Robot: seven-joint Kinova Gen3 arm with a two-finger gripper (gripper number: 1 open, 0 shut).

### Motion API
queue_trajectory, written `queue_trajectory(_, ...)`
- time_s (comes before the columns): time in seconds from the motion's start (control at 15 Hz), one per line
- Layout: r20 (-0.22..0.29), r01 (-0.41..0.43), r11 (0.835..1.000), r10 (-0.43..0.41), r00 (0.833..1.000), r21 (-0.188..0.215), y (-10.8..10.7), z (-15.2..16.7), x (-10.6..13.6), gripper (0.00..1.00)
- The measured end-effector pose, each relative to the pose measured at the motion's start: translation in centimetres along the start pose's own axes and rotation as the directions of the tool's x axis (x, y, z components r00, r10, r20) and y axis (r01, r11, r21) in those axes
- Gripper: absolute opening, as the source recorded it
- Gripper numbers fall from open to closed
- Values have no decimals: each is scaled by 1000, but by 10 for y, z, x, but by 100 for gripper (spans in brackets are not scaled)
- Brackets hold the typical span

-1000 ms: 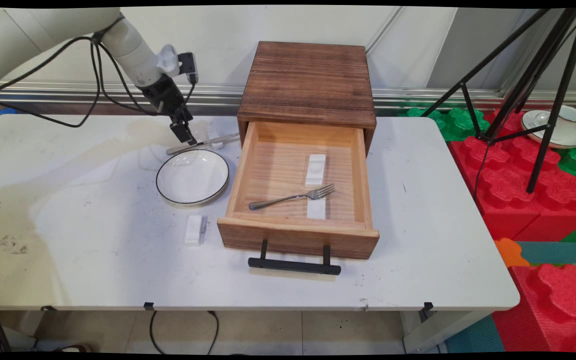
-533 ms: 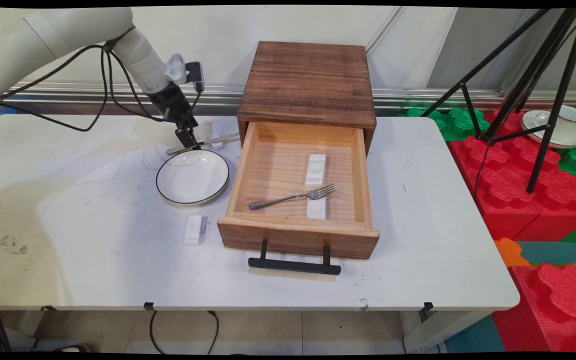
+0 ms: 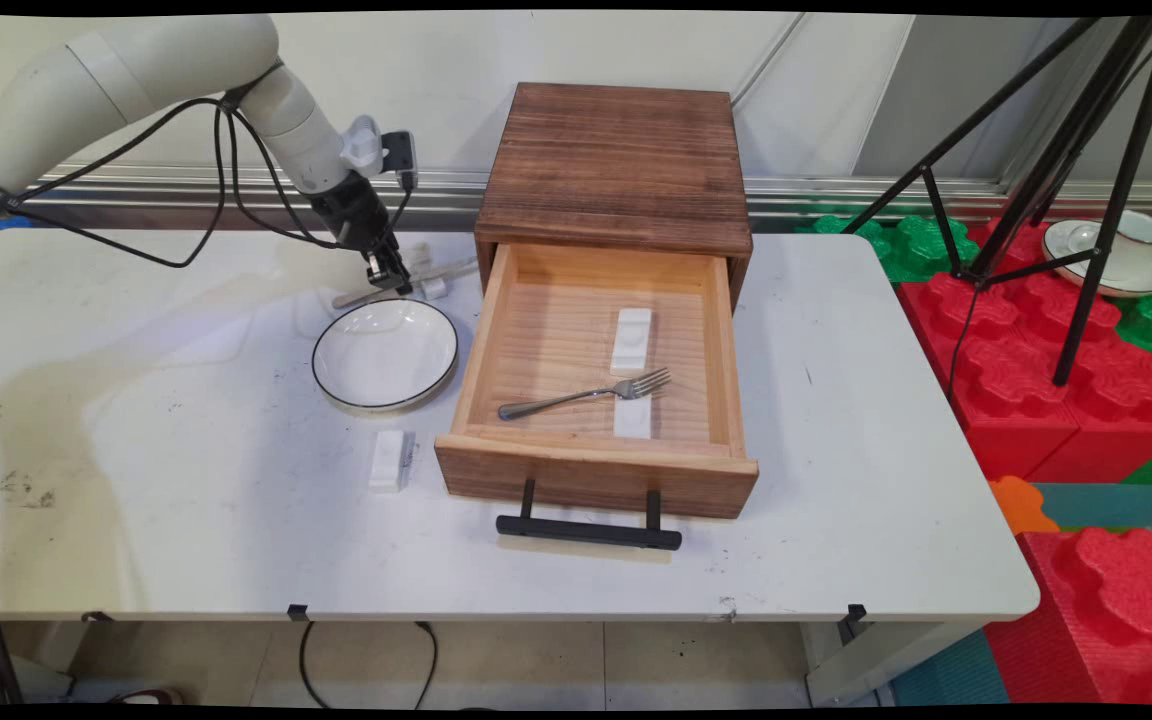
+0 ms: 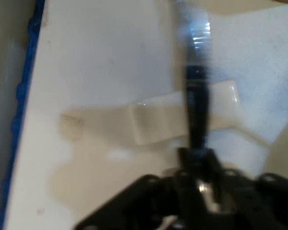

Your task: Place the picked object into the drawer

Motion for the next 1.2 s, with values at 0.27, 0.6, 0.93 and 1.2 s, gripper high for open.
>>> queue_trajectory(0.27, 1, 10, 1000, -10, 1000, -9, 3, -1, 0, 0)
queue_trajectory(0.6, -4, 20, 1000, -20, 1000, 1, 6, -10, -1, 0)
queue_trajectory(0.93, -7, 25, 1000, -24, 1000, 15, 13, -33, -5, 0)
queue_trajectory(1.2, -13, 20, 1000, -20, 1000, 21, 26, -61, -13, 0)
